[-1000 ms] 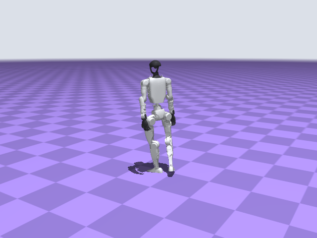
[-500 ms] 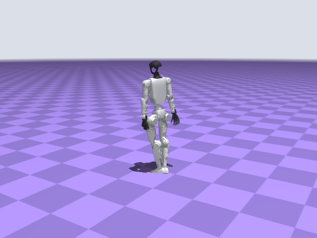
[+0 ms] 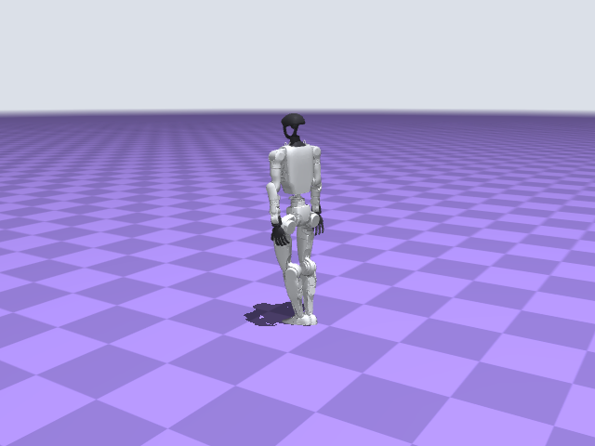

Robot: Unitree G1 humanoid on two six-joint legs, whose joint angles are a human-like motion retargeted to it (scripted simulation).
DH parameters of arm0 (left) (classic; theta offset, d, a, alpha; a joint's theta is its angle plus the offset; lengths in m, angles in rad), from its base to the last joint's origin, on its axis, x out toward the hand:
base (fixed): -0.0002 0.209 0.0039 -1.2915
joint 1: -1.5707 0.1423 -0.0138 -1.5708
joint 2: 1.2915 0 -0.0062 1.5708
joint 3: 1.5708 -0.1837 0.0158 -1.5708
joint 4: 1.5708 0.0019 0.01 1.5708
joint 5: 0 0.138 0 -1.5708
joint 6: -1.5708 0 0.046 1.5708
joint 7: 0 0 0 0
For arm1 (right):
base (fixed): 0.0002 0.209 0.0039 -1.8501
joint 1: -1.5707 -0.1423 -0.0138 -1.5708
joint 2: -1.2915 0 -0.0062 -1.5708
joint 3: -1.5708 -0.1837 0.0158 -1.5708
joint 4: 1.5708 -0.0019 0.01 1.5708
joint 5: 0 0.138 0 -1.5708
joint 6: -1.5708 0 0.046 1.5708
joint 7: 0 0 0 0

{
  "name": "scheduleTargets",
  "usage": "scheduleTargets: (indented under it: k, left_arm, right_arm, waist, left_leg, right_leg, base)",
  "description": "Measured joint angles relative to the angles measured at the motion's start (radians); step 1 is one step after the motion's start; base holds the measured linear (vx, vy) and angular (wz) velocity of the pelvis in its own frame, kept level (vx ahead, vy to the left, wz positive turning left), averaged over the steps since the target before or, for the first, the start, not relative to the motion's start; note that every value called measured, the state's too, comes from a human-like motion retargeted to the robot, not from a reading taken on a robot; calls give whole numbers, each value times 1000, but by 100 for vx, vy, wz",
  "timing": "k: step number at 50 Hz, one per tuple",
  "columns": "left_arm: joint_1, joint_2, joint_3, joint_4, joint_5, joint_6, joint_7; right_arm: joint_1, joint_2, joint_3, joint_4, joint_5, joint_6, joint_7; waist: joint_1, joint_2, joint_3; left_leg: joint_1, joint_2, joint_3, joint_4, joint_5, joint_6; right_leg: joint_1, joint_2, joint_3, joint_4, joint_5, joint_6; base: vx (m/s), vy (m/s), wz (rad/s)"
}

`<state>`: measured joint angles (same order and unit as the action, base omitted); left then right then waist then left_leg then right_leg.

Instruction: In place motions

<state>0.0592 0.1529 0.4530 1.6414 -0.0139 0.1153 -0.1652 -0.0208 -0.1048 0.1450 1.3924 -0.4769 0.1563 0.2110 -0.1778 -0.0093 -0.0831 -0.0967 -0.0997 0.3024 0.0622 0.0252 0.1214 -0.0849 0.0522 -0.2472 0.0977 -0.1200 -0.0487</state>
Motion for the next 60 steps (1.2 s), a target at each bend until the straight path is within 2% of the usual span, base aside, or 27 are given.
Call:
scheduleTargets:
  k: [5, 10, 15, 20, 25, 32, 37, 40, 50, 60]
  left_arm:
    - [-42, -18, -36, -21, -17, -12, 9]
    - [-77, -25, -66, -23, -3, -11, 3]
    - [-102, -7, -151, -71, 2, 1, -27]
    - [-135, 6, -189, -75, -8, 8, -45]
    - [-165, 22, -200, -75, -10, 11, -43]
    - [-165, 63, -202, -61, 18, 12, -35]
    - [-178, 90, -205, -36, 41, 21, -21]
    - [-188, 97, -204, -26, 53, 25, -12]
    - [-243, 57, -226, -31, 57, 35, 2]
    - [-222, 8, -266, -37, 93, 27, -6]
  right_arm:
    - [8, -24, -29, 37, 11, 5, -5]
    - [24, -38, -52, 67, -6, 32, -32]
    - [21, -42, -70, 76, 47, 27, -21]
    - [16, -33, -55, 29, 10, 14, -19]
    - [-7, -31, -17, -35, -34, -7, -12]
    - [-30, -17, 4, -107, -11, -24, 16]
    - [-37, -22, -17, -88, 26, -16, 3]
    - [-41, -31, -46, -28, 43, 5, -14]
    - [-5, -96, -167, 186, 124, 84, -70]
    - [51, -88, -201, 181, 91, 85, -74]
  waist:
    - [29, -12, 30]
    - [-44, 28, 13]
    - [-92, 30, 47]
    - [-120, 27, 62]
    - [-100, 18, 66]
    - [-102, 18, 47]
    - [-115, 15, 41]
    - [-140, 12, 40]
    - [-232, 74, 54]
    - [-270, 139, 42]
  left_leg:
    - [-11, -10, -57, 2, 1, 14]
    - [-6, 29, 38, -60, 19, 12]
    - [0, 58, 107, -86, 42, -12]
    - [-2, 89, 208, -90, 32, -17]
    - [8, 119, 352, -104, 7, -12]
    - [37, 154, 583, -127, -36, -37]
    - [58, 153, 706, -132, -69, -57]
    - [77, 142, 777, -133, -84, -74]
    - [83, 164, 830, -124, -93, -105]
    - [92, 187, 857, -129, -80, -138]
  right_leg:
    - [-10, -6, 28, 15, 10, 1]
    - [-48, 8, -3, 48, 6, 18]
    - [-87, 6, -10, 112, -30, 6]
    - [-84, -6, -71, 87, -78, -6]
    - [-80, -50, -210, 90, -114, 7]
    - [-26, -101, -510, 72, -132, 35]
    - [12, -112, -681, 36, -76, 53]
    - [-2, -116, -659, 7, 47, 57]
    - [-37, -68, -566, -45, 61, 27]
    - [-83, -66, -483, 42, 20, 42]
  base:
    - [-4, 3, -40]
    - [-1, 1, 1]
    - [-9, 1, -27]
    - [-13, -3, -115]
    - [-14, -5, -216]
    - [-17, -9, -247]
    - [-17, -11, -197]
    - [-12, -10, -118]
    - [-8, -8, -31]
    - [1, -8, -15]
